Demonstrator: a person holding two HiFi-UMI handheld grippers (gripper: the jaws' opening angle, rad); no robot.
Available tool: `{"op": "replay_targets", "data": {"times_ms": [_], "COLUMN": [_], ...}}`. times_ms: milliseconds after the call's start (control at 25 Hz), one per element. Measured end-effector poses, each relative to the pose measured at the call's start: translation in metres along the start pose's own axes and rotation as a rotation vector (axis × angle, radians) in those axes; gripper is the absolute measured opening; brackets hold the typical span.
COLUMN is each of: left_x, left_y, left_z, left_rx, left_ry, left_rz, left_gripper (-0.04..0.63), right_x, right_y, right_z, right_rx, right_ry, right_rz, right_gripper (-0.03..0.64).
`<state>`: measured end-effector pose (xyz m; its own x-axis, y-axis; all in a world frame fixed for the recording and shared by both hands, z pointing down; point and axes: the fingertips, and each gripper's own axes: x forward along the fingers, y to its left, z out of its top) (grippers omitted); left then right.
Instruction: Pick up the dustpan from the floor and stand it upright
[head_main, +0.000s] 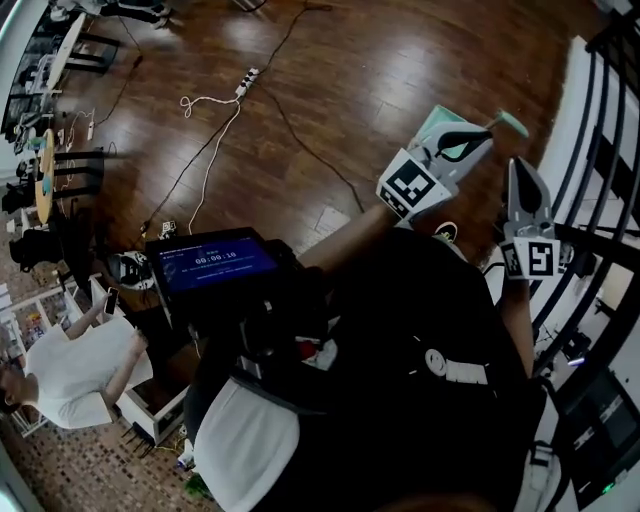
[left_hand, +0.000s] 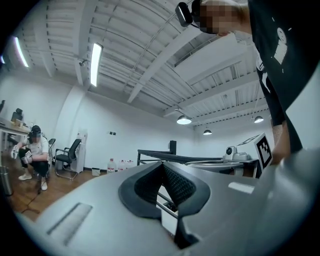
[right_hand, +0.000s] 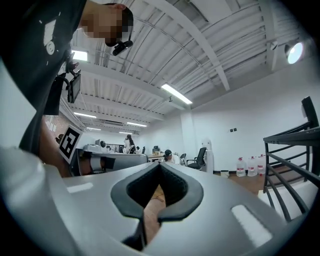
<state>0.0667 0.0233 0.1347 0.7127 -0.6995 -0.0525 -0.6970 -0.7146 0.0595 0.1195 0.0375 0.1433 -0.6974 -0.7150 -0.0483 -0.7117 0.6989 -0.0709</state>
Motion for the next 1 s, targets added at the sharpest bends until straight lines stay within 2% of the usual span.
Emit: {"op": "replay_targets", "data": {"times_ms": [320,680,1000], "left_x": [-0.021,-0.005,-0.010], "left_y": [0.022,-0.007,-0.015], "left_z": [-0.014,-0.005,-0.016], "left_rx": [-0.006,-0.004,-0.009], "left_ry": [0.015,0.014,0.020], "left_rz": [0.042,0.070,0.080], "left_gripper": [0.018,0.018,0.018], "right_x": [0.028,0.002,-0.008], "right_y": [0.016,0.003,0.007], "right_z": [-0.019,0.004,-0.009], "right_rx": [-0.010,0.007,0.012], "right_ry": [0.023,0.010,0.011], "right_rz": [0.064,0.084,0.096], "right_gripper": [0.002,0.002,0.002]}}
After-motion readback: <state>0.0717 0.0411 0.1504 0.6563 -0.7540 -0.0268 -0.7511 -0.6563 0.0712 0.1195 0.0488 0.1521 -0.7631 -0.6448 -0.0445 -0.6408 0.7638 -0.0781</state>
